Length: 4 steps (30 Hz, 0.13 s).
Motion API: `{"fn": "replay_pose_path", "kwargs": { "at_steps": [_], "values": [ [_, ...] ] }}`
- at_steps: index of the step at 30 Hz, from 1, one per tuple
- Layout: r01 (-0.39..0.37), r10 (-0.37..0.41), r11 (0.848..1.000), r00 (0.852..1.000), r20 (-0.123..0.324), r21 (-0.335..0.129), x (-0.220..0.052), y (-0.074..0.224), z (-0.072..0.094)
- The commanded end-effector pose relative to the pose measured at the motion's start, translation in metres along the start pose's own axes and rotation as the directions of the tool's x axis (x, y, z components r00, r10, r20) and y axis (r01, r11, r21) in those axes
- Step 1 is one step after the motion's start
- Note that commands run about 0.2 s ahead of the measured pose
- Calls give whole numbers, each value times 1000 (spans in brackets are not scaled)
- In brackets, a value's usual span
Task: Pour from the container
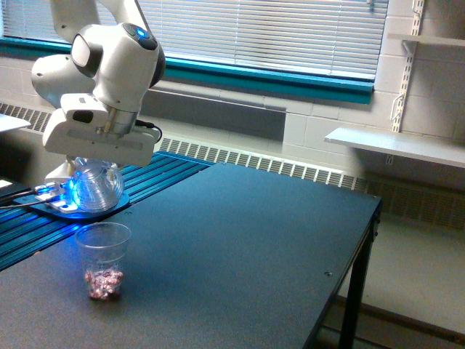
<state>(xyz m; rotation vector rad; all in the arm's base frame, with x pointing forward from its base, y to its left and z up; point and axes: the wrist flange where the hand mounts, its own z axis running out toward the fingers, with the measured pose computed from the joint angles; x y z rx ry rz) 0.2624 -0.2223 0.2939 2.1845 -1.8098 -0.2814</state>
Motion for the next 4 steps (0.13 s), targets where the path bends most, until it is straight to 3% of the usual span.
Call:
{"fn": "replay_pose_path", "kwargs": {
  "at_steps": [1,4],
  "values": [
    [-7,8,1000,999,-35,27,0,-6,-5],
    [-11,12,1000,999,-40,29,-1,-6,-4]
  ]
}}
